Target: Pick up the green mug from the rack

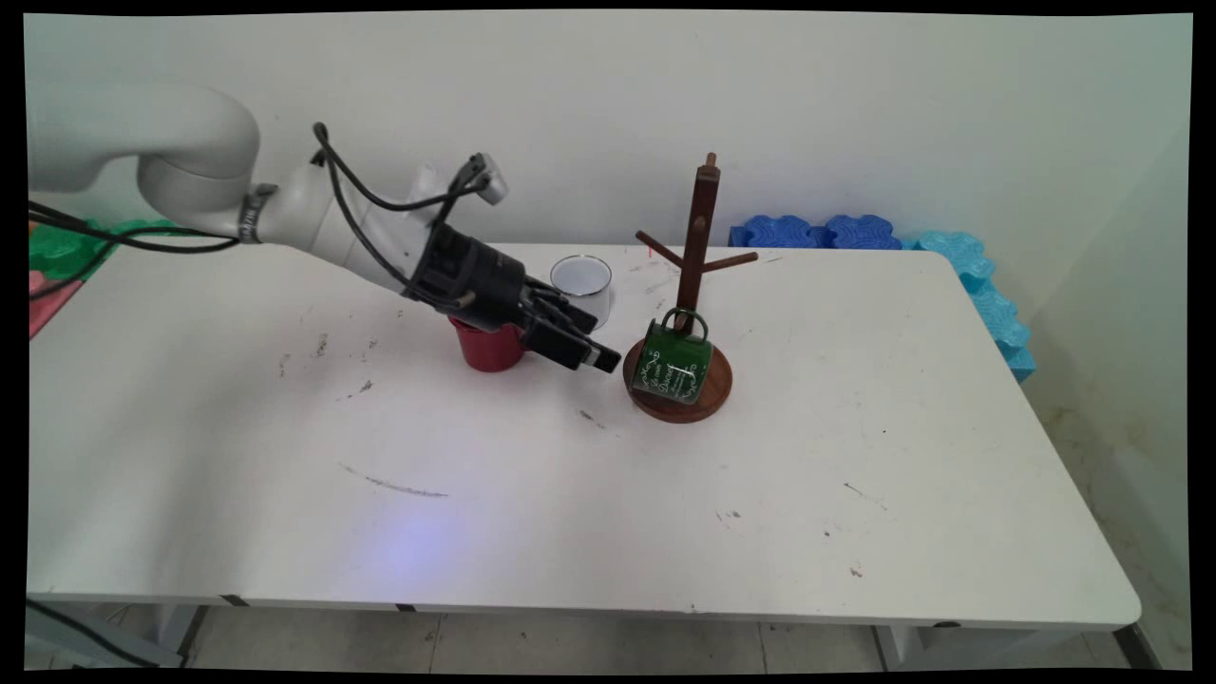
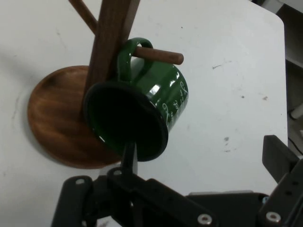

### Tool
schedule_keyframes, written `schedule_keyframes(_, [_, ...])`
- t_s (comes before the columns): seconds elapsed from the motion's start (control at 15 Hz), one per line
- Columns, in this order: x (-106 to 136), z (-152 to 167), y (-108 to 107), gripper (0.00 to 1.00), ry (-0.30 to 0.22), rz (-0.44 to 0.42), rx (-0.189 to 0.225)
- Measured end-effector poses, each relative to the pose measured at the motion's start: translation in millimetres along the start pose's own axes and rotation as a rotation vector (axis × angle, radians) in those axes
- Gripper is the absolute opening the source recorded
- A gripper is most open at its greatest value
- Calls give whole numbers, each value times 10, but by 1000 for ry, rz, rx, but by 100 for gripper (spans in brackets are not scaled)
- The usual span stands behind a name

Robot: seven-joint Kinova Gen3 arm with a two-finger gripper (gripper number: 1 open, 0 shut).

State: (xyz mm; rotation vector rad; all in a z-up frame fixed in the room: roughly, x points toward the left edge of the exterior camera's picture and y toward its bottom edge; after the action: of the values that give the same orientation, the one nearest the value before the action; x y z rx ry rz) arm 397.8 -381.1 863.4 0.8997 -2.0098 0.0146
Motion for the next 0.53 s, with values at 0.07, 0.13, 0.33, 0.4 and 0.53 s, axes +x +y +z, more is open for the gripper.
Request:
schedule_keyframes(0.07, [-8, 53, -9, 100, -1, 1, -7])
schedule_keyframes(0.13, [-16, 98, -16, 100, -3, 1, -12])
schedule_keyframes(0.33, [-34, 242, -39, 100, -6, 4, -28])
schedule_keyframes(0.4, [-39, 290, -46, 100, -6, 4, -33])
schedule_keyframes(0.53, [-47, 376, -55, 100, -8, 8, -43])
